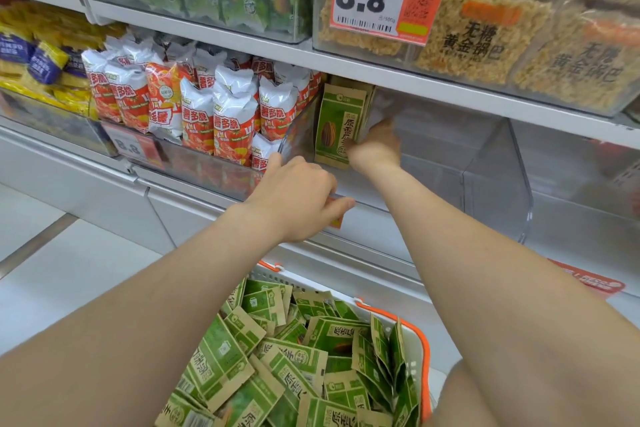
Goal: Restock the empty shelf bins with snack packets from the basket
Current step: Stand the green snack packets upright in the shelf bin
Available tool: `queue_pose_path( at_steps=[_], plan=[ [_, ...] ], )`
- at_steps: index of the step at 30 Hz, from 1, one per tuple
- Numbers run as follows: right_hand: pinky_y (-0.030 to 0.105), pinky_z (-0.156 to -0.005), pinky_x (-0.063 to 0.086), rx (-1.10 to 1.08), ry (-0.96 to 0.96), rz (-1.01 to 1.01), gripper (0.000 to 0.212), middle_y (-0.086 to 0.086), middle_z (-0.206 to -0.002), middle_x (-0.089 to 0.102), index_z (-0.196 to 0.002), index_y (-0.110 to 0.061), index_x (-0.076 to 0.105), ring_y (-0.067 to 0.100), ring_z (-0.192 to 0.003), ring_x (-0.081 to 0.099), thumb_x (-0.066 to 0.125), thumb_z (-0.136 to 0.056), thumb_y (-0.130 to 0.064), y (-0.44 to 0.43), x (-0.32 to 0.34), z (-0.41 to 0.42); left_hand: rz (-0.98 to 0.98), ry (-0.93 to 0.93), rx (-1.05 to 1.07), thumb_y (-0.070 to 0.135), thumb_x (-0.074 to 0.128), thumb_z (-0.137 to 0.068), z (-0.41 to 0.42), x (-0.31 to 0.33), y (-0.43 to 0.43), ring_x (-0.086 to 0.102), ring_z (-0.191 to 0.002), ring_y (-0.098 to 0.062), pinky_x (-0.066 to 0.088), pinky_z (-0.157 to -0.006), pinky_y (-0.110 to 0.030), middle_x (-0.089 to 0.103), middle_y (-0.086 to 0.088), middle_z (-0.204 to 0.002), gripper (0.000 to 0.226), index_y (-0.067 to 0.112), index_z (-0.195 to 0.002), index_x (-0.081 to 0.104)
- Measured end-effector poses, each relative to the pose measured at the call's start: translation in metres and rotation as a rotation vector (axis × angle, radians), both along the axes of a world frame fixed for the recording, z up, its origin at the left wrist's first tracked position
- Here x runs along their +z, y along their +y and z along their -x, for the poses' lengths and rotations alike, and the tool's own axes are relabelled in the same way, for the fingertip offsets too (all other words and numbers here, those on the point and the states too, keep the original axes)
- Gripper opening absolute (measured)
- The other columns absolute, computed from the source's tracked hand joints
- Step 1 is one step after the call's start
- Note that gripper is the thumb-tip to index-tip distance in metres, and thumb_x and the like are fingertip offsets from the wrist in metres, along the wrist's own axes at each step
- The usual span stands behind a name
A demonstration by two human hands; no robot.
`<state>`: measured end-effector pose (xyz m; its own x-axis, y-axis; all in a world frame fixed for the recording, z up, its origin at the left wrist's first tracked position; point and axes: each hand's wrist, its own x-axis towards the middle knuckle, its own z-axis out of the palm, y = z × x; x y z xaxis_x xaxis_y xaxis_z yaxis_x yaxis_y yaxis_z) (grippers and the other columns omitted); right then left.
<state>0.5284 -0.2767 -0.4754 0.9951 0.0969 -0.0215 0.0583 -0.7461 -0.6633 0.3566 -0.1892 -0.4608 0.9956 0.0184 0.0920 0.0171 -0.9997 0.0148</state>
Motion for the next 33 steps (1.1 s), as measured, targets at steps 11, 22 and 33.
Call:
queue_pose_path(
  at_steps=[11,22,33],
  plan=[
    [0.043,-0.069,0.058,0.548,-0.463,0.112,0.027,0.001,-0.077,0.07,-0.075,-0.025,0.066,0.026,-0.075,0.065,0.04,-0.082,-0.022,-0.052,0.026,0.081,0.071,-0.058,0.212,0.056,0.059,-0.094,0.02,0.023,-0.021,0.049,-0.078,-0.033,0.039,-0.068,-0.037,0.046,-0.003,-0.08,0.04,0.02,-0.079,0.051],
    [0.042,-0.073,0.066,1.104,0.213,0.673,0.027,0.004,-0.083,0.078,-0.094,-0.014,0.078,0.018,-0.07,0.077,0.053,-0.086,-0.013,-0.092,-0.001,0.136,-0.037,0.845,-0.016,0.062,0.061,-0.095,0.035,-0.027,-0.019,0.07,-0.11,-0.023,0.056,-0.098,-0.042,0.072,0.0,-0.122,0.045,0.028,-0.122,0.068],
    [0.039,-0.097,0.051,1.381,0.198,1.205,0.062,0.008,-0.154,0.045,-0.155,-0.027,0.047,0.031,-0.133,0.051,0.058,-0.098,-0.007,-0.094,-0.098,0.148,-0.142,0.867,-0.102,0.042,0.057,-0.101,0.023,-0.057,-0.026,0.066,-0.12,-0.03,0.055,-0.101,-0.044,0.067,-0.005,-0.134,0.038,0.021,-0.129,0.069]
  ],
)
